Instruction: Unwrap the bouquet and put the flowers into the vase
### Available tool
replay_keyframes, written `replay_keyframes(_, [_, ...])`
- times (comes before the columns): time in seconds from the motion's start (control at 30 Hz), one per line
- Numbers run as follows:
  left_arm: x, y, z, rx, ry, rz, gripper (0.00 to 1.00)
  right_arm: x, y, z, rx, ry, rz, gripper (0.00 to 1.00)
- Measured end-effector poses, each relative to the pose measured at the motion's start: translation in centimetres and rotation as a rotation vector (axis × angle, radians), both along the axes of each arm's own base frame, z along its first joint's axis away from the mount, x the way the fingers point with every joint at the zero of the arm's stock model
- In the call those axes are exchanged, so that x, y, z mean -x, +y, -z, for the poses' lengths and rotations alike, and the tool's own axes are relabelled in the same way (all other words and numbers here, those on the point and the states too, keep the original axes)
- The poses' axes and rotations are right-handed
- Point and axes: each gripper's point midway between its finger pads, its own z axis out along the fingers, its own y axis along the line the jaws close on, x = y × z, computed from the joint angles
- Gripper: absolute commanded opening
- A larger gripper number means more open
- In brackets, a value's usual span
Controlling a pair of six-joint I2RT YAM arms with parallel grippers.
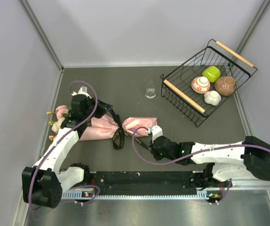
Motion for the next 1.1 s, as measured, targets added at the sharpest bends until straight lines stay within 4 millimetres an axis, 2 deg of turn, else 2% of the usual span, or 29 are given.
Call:
replay_keyframes(0.17, [-1.9,2.1,0.0,-0.003,0.012,-0.068,0.0,0.3,-0.3,-1.6,-0.08,-0.002,0.021,0.0])
replay_keyframes(0.43, [-4.2,4.8,-1.9,-0.003,-0.03,-0.151,0.0,1.1,-2.3,-2.8,-0.145,0.017,0.063,0.0])
replay_keyframes(0.6, [-4.5,5.0,-2.2,-0.003,-0.043,-0.159,0.0,1.3,-3.9,-4.2,-0.189,0.012,0.107,0.0])
replay_keyframes(0.77, [-4.8,5.7,-2.2,-0.009,-0.049,-0.177,0.0,1.5,-5.2,-7.4,-0.312,-0.007,0.144,0.0])
replay_keyframes(0.87, [-5.0,6.9,-2.2,-0.018,-0.053,-0.207,0.0,1.8,-6.1,-9.5,-0.413,-0.021,0.155,0.0])
replay_keyframes(0.97, [-5.4,8.6,-2.6,-0.03,-0.062,-0.256,0.0,2.2,-7.1,-10.4,-0.476,-0.025,0.169,0.0])
replay_keyframes(1.1, [-6.2,10.4,-4.6,-0.042,-0.111,-0.309,0.0,2.5,-8.2,-10.2,-0.483,-0.014,0.182,0.0])
